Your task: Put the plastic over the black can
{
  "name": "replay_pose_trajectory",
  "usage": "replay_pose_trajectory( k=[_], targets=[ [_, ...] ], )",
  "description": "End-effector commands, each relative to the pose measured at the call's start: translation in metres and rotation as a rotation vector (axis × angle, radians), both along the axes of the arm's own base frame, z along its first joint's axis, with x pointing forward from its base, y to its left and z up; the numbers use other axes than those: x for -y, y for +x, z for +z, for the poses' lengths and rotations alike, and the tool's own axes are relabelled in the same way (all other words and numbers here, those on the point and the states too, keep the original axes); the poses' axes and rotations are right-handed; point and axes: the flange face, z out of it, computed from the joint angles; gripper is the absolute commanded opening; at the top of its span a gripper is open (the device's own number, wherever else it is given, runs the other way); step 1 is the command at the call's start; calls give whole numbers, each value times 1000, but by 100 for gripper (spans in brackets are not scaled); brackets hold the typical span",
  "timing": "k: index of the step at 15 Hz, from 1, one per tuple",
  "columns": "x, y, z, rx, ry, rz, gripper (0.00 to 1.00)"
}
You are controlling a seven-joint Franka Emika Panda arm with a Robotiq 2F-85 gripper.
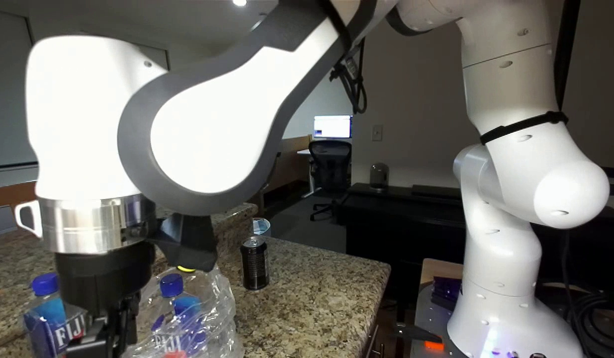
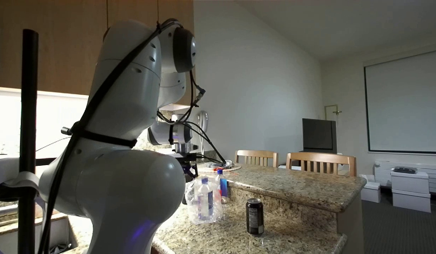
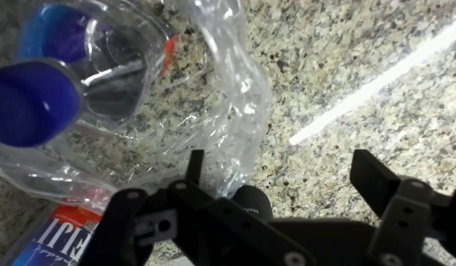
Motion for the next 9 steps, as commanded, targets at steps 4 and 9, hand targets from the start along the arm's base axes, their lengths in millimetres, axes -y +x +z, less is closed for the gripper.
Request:
replay_pose_trajectory(
  k=[4, 9],
  targets=[
    [-13, 5, -13, 45, -126, 83, 60],
    [-16, 8, -14, 53, -163, 101, 28]
  ],
)
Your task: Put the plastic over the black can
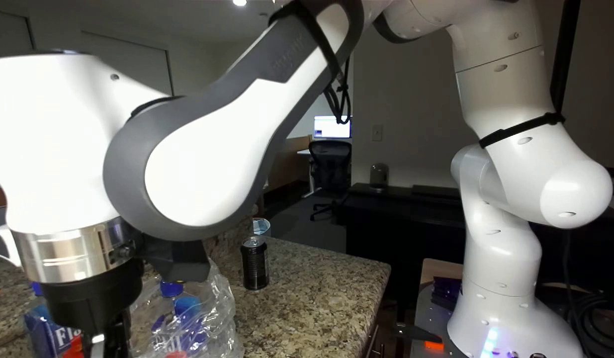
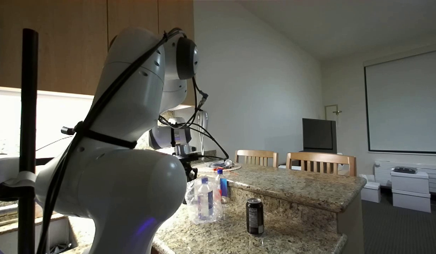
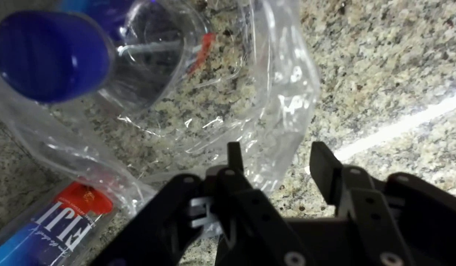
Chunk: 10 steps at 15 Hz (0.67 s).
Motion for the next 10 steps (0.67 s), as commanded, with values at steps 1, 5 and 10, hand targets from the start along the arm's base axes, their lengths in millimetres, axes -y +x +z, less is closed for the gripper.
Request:
replay_pose_trajectory(
  k=[1, 5, 10],
  targets=[
    [-4, 2, 0, 8, -36, -12, 20],
    [1, 0, -1, -14, -77, -53, 8],
    [13, 5, 16, -81, -50, -161, 10]
  ],
)
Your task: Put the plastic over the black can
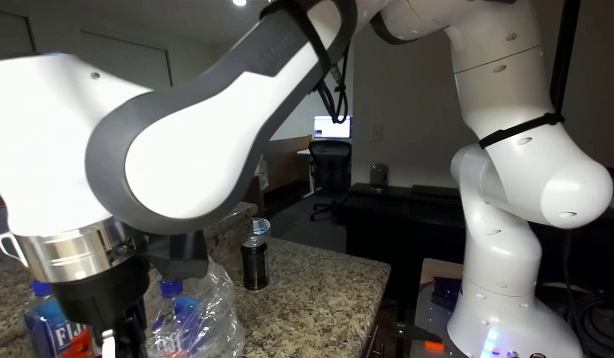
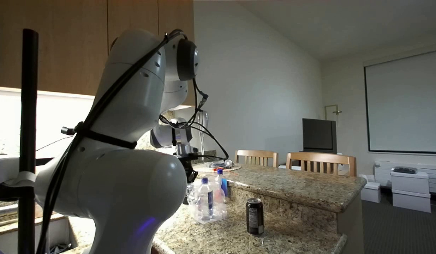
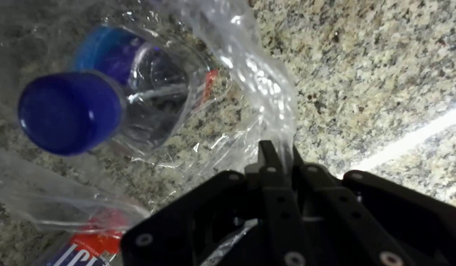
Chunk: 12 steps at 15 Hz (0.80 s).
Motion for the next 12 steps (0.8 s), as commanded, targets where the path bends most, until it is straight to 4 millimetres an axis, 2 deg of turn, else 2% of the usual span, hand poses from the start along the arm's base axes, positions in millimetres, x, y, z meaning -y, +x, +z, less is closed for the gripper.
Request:
replay_pose_trajectory(
  k=[1, 5, 9, 12],
  targets=[
    [8, 3, 25, -42, 39, -97, 11],
    [15, 16, 63, -50, 112, -195, 10],
    [21, 25, 108, 11, 65, -259, 10],
    [21, 28, 132, 23, 34, -284, 10]
  ],
)
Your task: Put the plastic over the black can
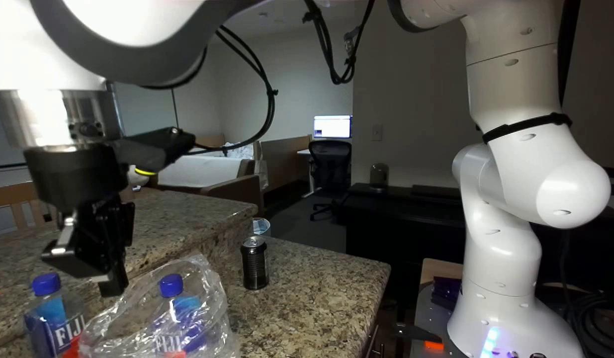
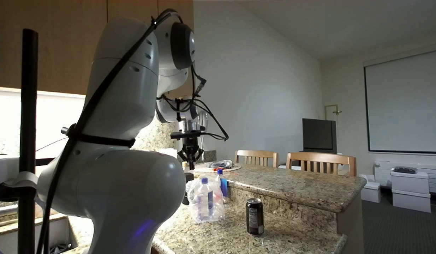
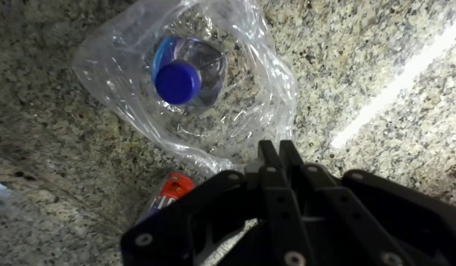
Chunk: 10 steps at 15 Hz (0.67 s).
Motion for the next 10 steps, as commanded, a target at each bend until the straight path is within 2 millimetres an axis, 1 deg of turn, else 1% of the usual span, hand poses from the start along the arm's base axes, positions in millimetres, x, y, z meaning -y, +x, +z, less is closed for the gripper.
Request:
replay_pose_trajectory(
  k=[1, 2, 3, 5, 8, 10],
  targets=[
    [1, -5, 24, 13, -38, -43, 9],
    [-1, -6, 24, -6, -14, -42, 8],
    [-2, -9, 23, -16, 2, -35, 35],
    [-6, -17, 15, -53, 37, -14, 34],
    [-12, -28, -2, -115, 49, -2, 52],
    [-11, -32, -18, -116, -12, -10, 65]
  ],
)
